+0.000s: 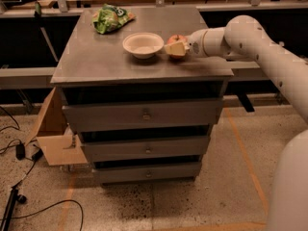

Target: Pick apple from paper bowl and place on counter

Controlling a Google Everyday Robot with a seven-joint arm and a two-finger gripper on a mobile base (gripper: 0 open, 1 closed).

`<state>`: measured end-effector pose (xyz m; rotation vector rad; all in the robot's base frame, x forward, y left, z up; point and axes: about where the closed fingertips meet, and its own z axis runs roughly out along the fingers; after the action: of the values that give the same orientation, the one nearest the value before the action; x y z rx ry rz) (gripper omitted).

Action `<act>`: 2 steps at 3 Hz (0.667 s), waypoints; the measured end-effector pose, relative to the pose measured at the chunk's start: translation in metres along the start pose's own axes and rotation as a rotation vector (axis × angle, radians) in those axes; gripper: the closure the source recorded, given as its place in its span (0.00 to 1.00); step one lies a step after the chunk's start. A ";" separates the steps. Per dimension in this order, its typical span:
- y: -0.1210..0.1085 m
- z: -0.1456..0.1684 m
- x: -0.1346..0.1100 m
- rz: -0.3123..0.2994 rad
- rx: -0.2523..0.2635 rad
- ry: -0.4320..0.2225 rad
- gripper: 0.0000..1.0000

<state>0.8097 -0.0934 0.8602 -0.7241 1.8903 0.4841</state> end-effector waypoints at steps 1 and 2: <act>0.000 0.007 0.003 -0.005 -0.005 0.011 0.31; 0.000 0.006 0.002 -0.005 -0.005 0.011 0.07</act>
Offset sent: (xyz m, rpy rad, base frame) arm 0.0014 0.0033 0.0094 -0.0517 -0.0243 0.0209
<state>0.8135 -0.0902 0.8557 -0.7363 1.8981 0.4823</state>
